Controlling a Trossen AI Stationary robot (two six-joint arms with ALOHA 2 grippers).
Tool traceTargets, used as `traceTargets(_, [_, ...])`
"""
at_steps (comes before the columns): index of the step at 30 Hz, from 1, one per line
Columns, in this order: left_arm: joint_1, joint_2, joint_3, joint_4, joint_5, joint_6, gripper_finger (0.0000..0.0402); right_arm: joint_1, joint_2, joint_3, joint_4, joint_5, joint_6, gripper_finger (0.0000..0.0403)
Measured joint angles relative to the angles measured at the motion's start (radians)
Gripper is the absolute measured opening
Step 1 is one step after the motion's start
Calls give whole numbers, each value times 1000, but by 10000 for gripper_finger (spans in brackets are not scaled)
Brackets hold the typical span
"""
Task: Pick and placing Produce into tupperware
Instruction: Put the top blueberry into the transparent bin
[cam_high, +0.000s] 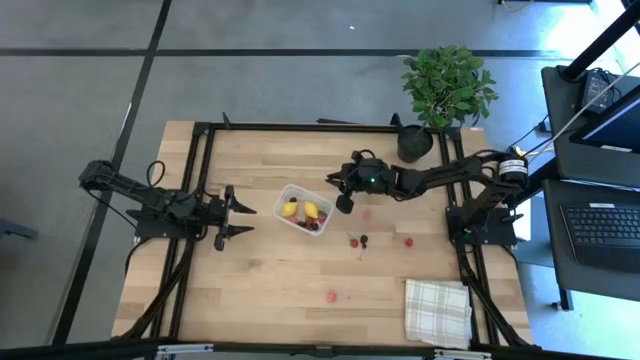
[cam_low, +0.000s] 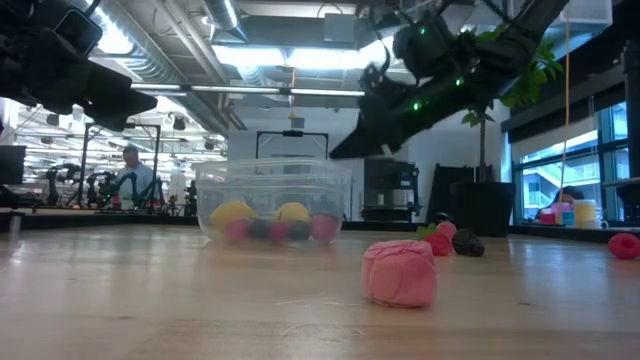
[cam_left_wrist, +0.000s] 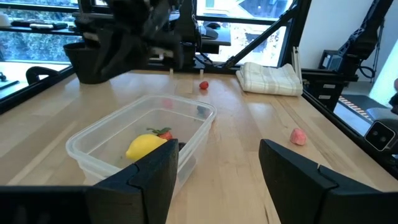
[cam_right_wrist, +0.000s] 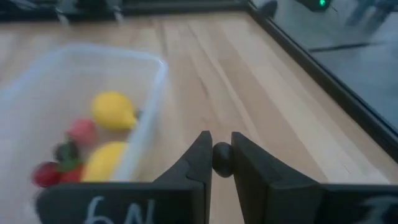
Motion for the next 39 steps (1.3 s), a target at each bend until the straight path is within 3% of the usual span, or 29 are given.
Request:
traceTargets(5, [0, 0, 0, 0, 0, 2, 218, 62, -37, 50, -33, 0, -3, 53])
traceTargets(8, [0, 0, 0, 0, 0, 3, 218, 99, -38, 144, -161, -1, -8, 54])
traceTargets(14, [0, 0, 0, 0, 0, 3, 218, 160, 11, 352, -395, -1, -28, 55])
traceTargets(21, [0, 0, 0, 0, 0, 3, 218, 214, 108, 496, -512, -3, -24, 56])
traceTargets(29, [0, 0, 0, 0, 0, 2, 218, 231, 213, 524, -603, -3, 51, 57])
traceTargets(39, [0, 0, 0, 0, 0, 2, 218, 231, 225, 524, -750, 0, 82, 57])
